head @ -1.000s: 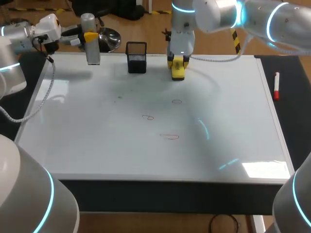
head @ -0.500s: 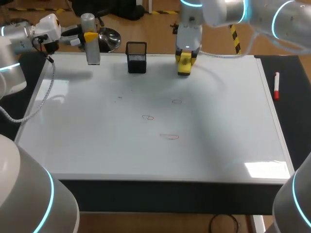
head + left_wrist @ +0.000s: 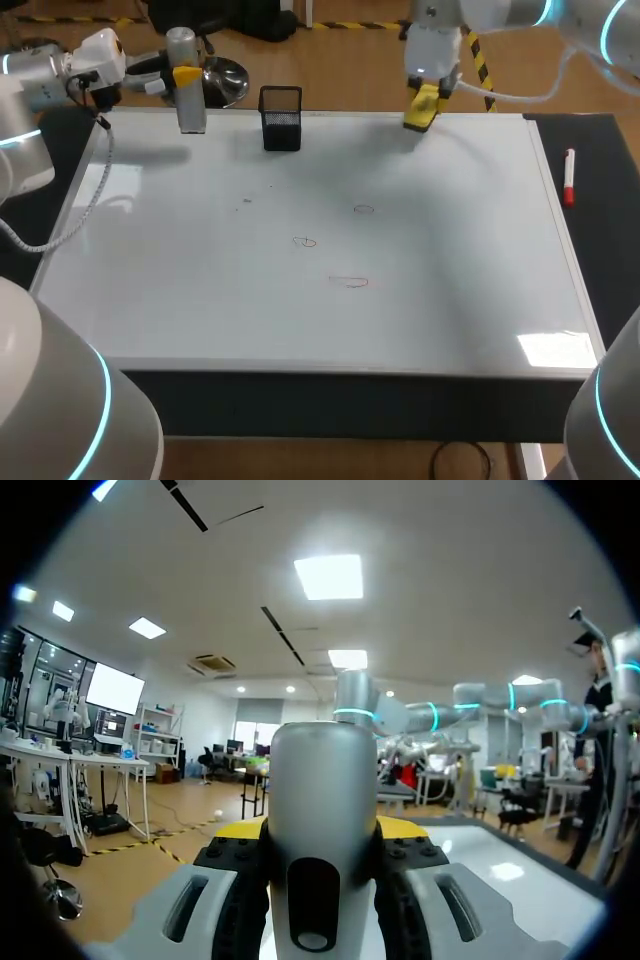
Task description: Pick up the inspection probe, press it on each red-marked spot on the whiteboard one by one, put down the probe, pick up the eraser, and wipe off all the red marks.
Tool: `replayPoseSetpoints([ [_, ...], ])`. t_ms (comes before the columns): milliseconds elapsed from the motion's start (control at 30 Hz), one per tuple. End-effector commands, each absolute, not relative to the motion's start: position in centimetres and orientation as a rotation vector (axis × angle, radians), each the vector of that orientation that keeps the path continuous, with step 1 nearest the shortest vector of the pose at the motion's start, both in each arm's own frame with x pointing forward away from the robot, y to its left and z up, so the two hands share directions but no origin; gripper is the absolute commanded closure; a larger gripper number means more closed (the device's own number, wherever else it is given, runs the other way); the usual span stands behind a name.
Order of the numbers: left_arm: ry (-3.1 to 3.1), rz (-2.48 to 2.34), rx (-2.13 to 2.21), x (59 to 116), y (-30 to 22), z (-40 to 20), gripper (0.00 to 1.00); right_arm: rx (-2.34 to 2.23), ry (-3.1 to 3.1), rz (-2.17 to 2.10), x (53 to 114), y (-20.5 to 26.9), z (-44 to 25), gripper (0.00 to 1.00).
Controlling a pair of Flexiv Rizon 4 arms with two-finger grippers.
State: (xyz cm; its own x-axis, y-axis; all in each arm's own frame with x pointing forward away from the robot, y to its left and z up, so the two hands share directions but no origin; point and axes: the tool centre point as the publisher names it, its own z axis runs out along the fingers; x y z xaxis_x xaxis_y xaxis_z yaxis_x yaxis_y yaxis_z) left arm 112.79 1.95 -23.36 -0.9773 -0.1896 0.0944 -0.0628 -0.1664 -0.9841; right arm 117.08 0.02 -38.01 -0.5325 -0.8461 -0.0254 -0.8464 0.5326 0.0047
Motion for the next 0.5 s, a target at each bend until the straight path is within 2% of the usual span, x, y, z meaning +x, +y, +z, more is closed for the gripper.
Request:
replayPoseSetpoints([
  [33, 1.971, -2.309, -0.306, 112.5, 1.9, -23.1, 1.00, -1.425, 2.741, 0.015, 115.2, -2.7, -36.1, 1.00],
  [500, 1.971, -2.309, -0.306, 112.5, 1.9, -23.1, 1.00, -1.142, 2.879, 0.056, 112.6, -7.5, -33.0, 1.00],
])
